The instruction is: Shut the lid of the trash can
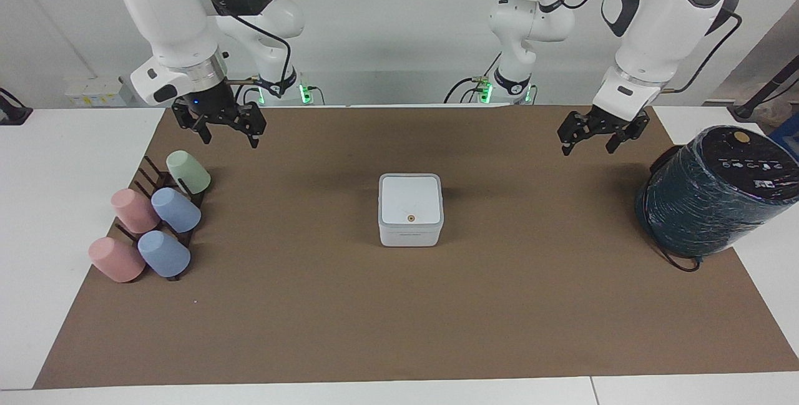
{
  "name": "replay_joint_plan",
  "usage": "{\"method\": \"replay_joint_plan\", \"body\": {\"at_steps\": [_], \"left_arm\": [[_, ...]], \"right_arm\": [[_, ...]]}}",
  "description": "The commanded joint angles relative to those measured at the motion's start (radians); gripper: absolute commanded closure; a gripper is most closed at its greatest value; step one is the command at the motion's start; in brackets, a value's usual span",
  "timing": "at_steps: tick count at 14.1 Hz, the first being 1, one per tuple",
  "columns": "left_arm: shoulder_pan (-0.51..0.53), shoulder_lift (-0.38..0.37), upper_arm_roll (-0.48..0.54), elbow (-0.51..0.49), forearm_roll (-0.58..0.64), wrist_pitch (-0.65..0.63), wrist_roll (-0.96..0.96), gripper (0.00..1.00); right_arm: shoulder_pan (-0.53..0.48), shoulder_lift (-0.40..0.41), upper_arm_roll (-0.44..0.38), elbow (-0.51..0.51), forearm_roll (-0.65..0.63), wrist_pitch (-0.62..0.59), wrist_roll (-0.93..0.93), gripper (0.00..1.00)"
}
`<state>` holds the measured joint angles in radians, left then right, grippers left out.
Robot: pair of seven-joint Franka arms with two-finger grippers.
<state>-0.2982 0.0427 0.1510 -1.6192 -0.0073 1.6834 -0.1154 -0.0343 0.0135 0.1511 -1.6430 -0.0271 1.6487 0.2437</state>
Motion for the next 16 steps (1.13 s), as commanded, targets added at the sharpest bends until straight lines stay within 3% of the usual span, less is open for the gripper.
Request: {"method": "replay_joint_plan", "body": {"at_steps": [1,7,16], "left_arm": [[-0.002,-0.02,-0.001,-0.01,0.026,0.009,0.01,0.0],[0.054,-0.024,0.001,-0.011,0.026,-0.004,0.025,0.0],[0.057,-0.037,-0.002,-0.027,0.026,-0.002,0.011,0.0]], "right_arm": [[-0.016,-0.015,0.011,-0.018,0.004,0.006,0.006,0.0],[-0.016,-0.017,0.011,-0.018,0.004,0.006,0.006,0.0],[-0.016,-0.017,0.011,-0.018,0.004,0.006,0.006,0.0]]}}
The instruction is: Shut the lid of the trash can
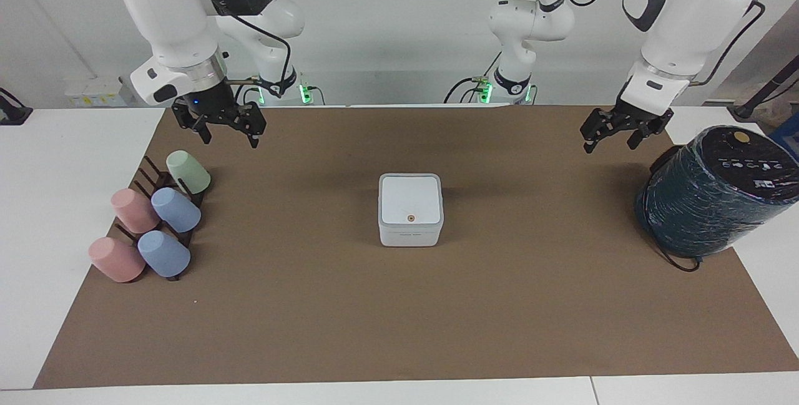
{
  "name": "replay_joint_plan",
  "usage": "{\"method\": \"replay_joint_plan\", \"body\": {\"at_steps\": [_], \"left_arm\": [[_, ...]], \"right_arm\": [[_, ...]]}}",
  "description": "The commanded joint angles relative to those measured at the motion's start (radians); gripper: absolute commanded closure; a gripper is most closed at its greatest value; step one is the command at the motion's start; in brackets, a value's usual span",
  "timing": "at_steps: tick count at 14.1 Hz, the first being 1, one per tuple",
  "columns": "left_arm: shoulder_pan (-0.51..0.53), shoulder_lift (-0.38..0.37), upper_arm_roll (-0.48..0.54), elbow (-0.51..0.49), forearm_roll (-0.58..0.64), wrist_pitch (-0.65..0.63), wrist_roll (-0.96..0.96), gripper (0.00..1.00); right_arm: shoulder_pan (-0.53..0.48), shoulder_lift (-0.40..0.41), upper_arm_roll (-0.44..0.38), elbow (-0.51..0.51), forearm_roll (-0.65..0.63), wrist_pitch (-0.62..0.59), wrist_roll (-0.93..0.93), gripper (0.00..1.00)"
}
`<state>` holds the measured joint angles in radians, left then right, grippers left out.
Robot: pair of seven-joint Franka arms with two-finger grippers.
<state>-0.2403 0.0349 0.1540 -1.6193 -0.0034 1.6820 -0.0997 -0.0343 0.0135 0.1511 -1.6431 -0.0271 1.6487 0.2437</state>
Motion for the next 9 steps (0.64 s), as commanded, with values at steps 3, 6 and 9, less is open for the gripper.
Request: {"method": "replay_joint_plan", "body": {"at_steps": [3,6,9], "left_arm": [[0.003,-0.029,-0.005,-0.027,0.022,0.007,0.002,0.0],[0.003,-0.029,-0.005,-0.027,0.022,0.007,0.002,0.0],[0.001,-0.029,-0.005,-0.028,0.022,0.007,0.0,0.0]], "right_arm": [[-0.016,-0.015,0.011,-0.018,0.004,0.006,0.006,0.0],[-0.016,-0.015,0.011,-0.018,0.004,0.006,0.006,0.0],[-0.016,-0.015,0.011,-0.018,0.004,0.006,0.006,0.0]]}}
